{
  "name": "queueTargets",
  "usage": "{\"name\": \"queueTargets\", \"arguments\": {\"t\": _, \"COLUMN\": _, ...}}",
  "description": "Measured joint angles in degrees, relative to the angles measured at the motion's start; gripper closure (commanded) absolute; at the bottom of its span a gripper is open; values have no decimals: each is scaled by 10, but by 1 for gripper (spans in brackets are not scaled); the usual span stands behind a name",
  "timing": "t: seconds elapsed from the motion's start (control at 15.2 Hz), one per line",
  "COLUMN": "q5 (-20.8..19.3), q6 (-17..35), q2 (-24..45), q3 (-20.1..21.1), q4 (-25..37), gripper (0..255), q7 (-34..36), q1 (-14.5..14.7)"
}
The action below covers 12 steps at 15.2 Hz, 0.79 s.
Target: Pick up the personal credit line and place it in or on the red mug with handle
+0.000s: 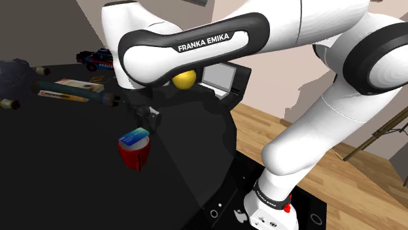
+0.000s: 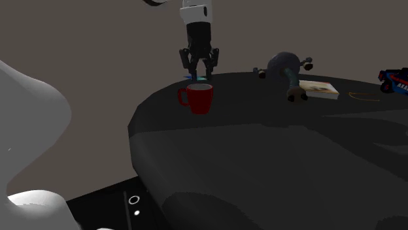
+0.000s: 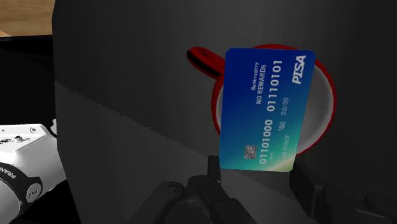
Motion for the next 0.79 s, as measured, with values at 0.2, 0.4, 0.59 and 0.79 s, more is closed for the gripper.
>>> {"name": "queueTargets", "arguments": {"t": 0.2, "q5": -9, "q6": 23, "q2": 13, "q3": 8, "q4": -14, "gripper": 255, "q7": 10, "q1": -3}}
{"name": "queueTargets", "arguments": {"t": 0.4, "q5": -15, "q6": 41, "q2": 21, "q3": 14, "q4": -28, "gripper": 255, "q7": 17, "q1": -4}}
{"name": "queueTargets", "arguments": {"t": 0.59, "q5": -16, "q6": 43, "q2": 21, "q3": 14, "q4": -28, "gripper": 255, "q7": 18, "q1": -4}}
{"name": "queueTargets", "arguments": {"t": 0.79, "q5": -17, "q6": 42, "q2": 22, "q3": 14, "q4": -28, "gripper": 0, "q7": 18, "q1": -4}}
